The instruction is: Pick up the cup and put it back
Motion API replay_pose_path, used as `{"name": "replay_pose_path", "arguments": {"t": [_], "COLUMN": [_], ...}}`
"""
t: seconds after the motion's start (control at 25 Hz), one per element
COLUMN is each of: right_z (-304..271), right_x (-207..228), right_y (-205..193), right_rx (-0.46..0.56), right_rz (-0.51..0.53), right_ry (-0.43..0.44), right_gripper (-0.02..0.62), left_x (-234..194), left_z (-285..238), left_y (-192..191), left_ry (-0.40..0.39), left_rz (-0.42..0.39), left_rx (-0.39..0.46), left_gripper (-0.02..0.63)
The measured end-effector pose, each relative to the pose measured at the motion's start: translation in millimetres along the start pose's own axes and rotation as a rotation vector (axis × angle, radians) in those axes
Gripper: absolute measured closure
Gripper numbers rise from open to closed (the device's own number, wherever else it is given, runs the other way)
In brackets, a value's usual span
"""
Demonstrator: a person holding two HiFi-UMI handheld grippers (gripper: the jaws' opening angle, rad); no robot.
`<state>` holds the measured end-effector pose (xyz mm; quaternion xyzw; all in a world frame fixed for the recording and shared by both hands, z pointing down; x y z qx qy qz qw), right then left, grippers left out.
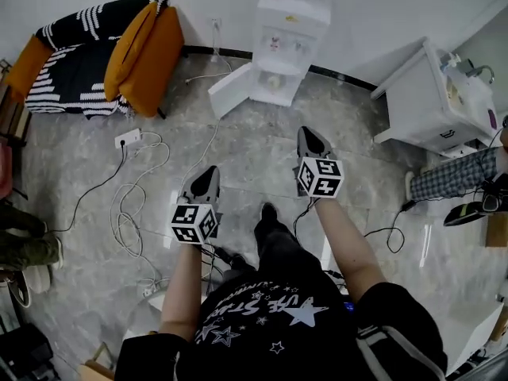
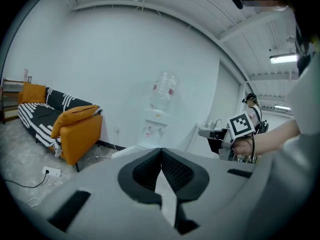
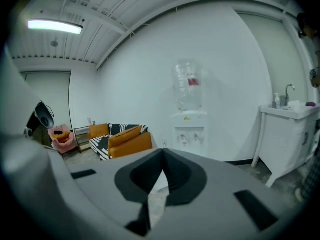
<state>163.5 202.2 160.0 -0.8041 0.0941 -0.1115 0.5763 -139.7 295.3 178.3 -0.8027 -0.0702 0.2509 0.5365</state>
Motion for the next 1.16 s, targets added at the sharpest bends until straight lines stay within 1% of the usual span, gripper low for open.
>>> {"name": "replay_pose_path", "arguments": {"t": [0.08, 0.28, 0.36, 0.48, 0.6, 0.76, 0.96, 1.16], "right_z": [32, 98, 121, 150, 169, 184, 197, 186], "right_x": [-12, -50, -70, -97, -117, -130, -135, -128], "right_y": [0, -6, -13, -28, -34, -36, -49, -43], "right_rx": [0.003, 0.042, 0.040, 0.025, 0.025, 0.027, 0.012, 0.006], "right_rz": [-0.002, 0.002, 0.034, 0.088, 0.126, 0.150, 0.137, 0.151], "right_ry": [-0.009, -0.016, 0.008, 0.074, 0.125, 0.154, 0.147, 0.176], "right_gripper": [0.589, 0.589, 0.589, 0.589, 0.589, 0.589, 0.589, 0.589], "left_x": [11, 28, 32, 35, 32, 34, 47, 56], "left_z": [33, 101, 127, 155, 172, 188, 201, 189], "left_y": [-5, -12, -17, -24, -26, -33, -50, -45], "left_ry": [-0.011, -0.050, -0.054, -0.042, -0.022, -0.012, -0.060, -0.088], "left_rz": [-0.009, -0.081, -0.090, -0.088, -0.074, -0.082, -0.075, -0.108], "left_rx": [0.005, 0.029, 0.047, 0.074, 0.079, 0.071, 0.056, 0.041], "left_gripper": [0.597, 0.597, 0.597, 0.597, 0.597, 0.597, 0.597, 0.597]}}
Point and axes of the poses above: the fingertips, and each gripper's own axes: z backward along the fingers, x to its right, y out of its top, the point moved 8 cm from there along z, backward along the fingers, and after that the axes turned 2 degrees about z, right-handed, at the moved point
